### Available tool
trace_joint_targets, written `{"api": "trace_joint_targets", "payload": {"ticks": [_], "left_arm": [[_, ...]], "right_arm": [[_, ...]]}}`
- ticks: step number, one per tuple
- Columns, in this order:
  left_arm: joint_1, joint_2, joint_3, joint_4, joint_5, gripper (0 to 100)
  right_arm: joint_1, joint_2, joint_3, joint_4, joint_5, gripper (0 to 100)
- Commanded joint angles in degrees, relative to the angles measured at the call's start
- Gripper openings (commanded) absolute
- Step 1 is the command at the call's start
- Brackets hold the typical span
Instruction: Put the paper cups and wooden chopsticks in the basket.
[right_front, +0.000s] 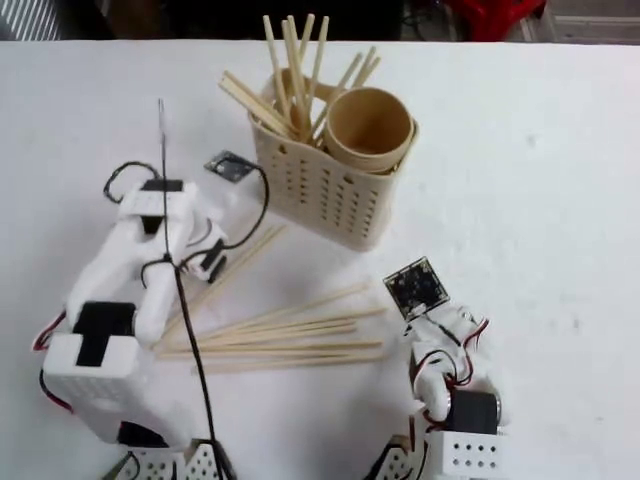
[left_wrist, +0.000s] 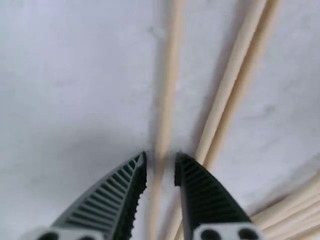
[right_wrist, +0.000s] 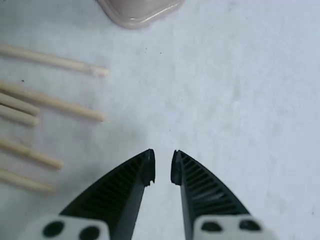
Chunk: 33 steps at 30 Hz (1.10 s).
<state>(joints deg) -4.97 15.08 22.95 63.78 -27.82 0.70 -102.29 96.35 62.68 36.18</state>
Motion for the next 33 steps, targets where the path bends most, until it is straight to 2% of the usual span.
{"api": "trace_joint_targets", "payload": {"ticks": [1, 6, 10, 16, 22, 26, 29, 33], "left_arm": [[-0.57, 0.75, -1.58, 0.09, 1.05, 3], [-1.36, 0.22, -2.11, 0.53, 3.78, 2], [-2.86, -6.37, -3.96, 5.01, 5.01, 2], [-4.97, -27.38, -6.42, 12.04, 7.56, 2], [1.1, -51.21, -6.33, 12.92, 10.55, 2], [9.36, -61.76, -6.07, 7.47, 15.38, 2], [14.9, -63.78, -6.42, 0.53, 19.16, 2], [19.56, -62.99, -5.19, -15.21, 22.24, 2]], "right_arm": [[-0.31, -0.31, 0.53, -0.48, 0.35, 7.0], [-0.31, -0.31, 0.53, -0.48, 0.35, 7.0], [-0.31, -0.31, 0.53, -0.48, 0.35, 7.0], [-0.31, -0.31, 0.53, -0.48, 0.35, 7.0], [-0.31, -0.31, 0.53, -0.48, 0.35, 7.0], [-0.31, -0.31, 0.53, -0.48, 0.35, 7.0], [-0.31, -0.31, 0.53, -0.48, 0.35, 7.0], [-0.31, -0.31, 0.53, -0.48, 0.35, 7.0]]}}
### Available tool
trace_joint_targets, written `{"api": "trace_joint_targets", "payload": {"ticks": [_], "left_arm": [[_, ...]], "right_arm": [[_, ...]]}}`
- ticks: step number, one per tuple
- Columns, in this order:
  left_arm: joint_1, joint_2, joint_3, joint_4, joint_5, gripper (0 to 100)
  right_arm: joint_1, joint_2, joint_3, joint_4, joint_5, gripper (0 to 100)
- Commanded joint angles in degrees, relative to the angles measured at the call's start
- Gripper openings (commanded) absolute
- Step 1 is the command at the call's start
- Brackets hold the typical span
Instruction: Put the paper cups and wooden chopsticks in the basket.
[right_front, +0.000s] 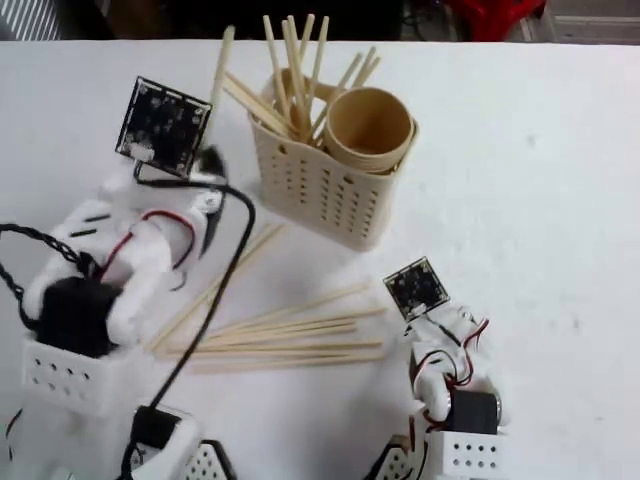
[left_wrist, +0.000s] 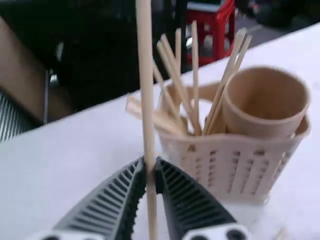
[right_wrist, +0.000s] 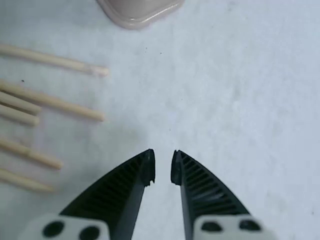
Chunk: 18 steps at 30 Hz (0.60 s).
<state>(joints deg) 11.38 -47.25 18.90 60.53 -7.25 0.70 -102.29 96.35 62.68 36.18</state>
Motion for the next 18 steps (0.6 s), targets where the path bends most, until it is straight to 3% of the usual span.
{"api": "trace_joint_targets", "payload": {"ticks": [1, 4, 6, 14, 18], "left_arm": [[4.26, 0.48, -1.05, -16.7, 1.23, 2], [6.29, 5.58, -3.6, -28.04, 0.09, 2], [6.73, 10.33, -7.3, -31.12, 0.18, 2], [6.29, 30.29, -26.37, -31.12, 0.26, 2], [6.29, 35.38, -33.23, -25.93, 0.26, 2]], "right_arm": [[-0.22, -0.31, 0.53, -0.48, 0.35, 7.0], [-0.31, -0.31, 0.53, -0.48, 0.35, 7.0], [-0.31, -0.31, 0.53, -0.48, 0.35, 7.0], [-0.31, -0.31, 0.53, -0.48, 0.35, 7.0], [-0.31, -0.31, 0.53, -0.48, 0.35, 7.0]]}}
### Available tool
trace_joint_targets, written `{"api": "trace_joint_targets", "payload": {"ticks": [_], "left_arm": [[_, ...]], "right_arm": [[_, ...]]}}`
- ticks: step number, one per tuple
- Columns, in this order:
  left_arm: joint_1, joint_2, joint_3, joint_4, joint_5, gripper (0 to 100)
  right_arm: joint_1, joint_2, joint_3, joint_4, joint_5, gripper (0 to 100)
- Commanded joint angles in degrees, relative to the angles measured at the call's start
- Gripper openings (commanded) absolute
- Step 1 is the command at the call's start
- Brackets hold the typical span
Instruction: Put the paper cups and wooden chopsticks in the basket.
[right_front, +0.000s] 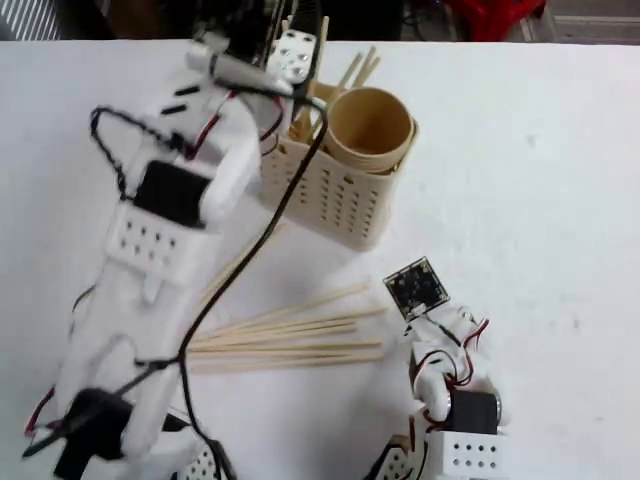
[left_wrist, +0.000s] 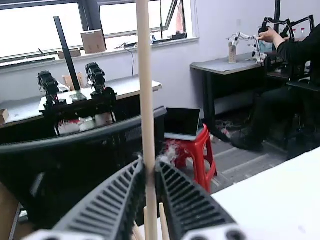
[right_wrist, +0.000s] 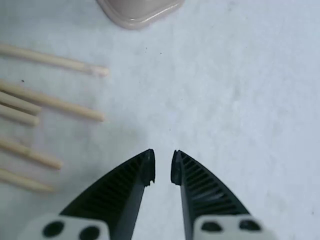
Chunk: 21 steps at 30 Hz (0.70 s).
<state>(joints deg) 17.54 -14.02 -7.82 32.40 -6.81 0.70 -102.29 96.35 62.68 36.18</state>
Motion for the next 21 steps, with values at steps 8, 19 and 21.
{"api": "trace_joint_targets", "payload": {"ticks": [8, 19, 21], "left_arm": [[-3.12, 4.18, -8.35, 3.69, -0.18, 3], [-4.35, 3.91, -8.62, 6.59, -0.26, 8], [-4.44, 3.91, -8.62, 6.59, -0.26, 8]], "right_arm": [[-0.31, -0.31, 0.53, -0.48, 0.35, 7.0], [-0.31, -0.31, 0.53, -0.48, 0.35, 7.0], [-0.31, -0.31, 0.53, -0.48, 0.35, 7.0]]}}
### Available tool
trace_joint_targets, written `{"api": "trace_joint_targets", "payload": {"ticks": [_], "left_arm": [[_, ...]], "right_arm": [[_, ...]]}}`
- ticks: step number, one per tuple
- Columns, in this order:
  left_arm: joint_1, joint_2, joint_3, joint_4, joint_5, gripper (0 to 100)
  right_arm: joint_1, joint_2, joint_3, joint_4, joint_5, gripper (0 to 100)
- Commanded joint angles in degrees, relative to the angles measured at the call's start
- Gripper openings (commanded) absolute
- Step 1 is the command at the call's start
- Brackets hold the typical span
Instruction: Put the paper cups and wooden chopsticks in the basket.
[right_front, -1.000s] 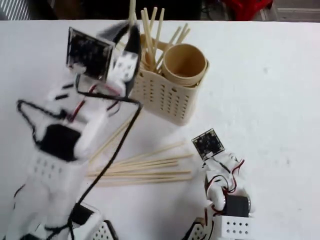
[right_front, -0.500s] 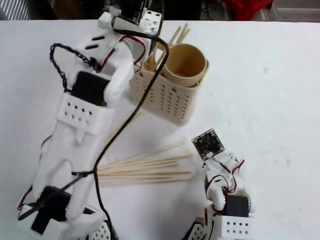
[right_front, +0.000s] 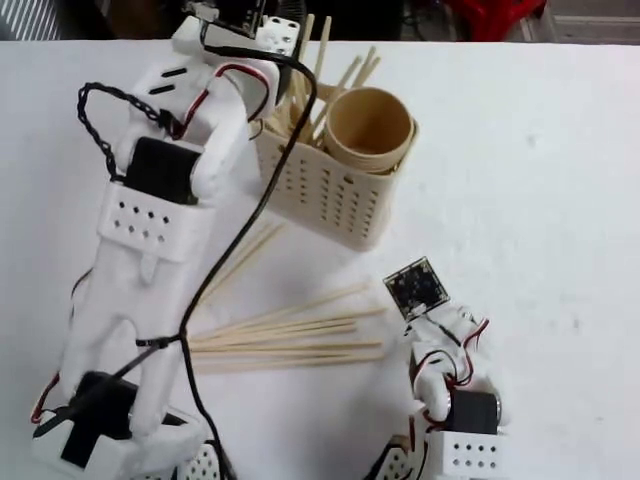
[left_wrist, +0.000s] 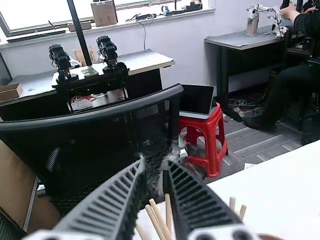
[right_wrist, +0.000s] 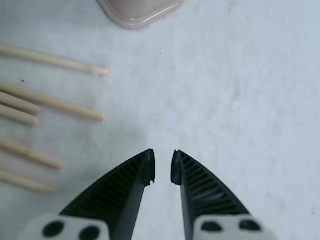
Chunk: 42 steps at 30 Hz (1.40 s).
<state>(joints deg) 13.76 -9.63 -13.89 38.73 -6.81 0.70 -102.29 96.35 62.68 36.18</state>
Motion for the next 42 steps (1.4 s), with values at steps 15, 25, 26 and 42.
{"api": "trace_joint_targets", "payload": {"ticks": [15, 25, 26, 42], "left_arm": [[-0.84, -9.36, -2.11, 29.19, -0.53, 8], [-0.84, -18.07, 9.76, 54.68, -3.43, 8], [-1.1, -18.59, 14.33, 53.36, -4.75, 8], [-10.51, -11.91, 62.15, 13.36, -15.38, 14]], "right_arm": [[-0.31, -0.31, 0.53, -0.48, 0.35, 7.0], [-0.31, -0.31, 0.53, -0.48, 0.35, 7.0], [-0.31, -0.31, 0.53, -0.48, 0.35, 7.0], [-0.31, -0.31, 0.53, -0.48, 0.35, 7.0]]}}
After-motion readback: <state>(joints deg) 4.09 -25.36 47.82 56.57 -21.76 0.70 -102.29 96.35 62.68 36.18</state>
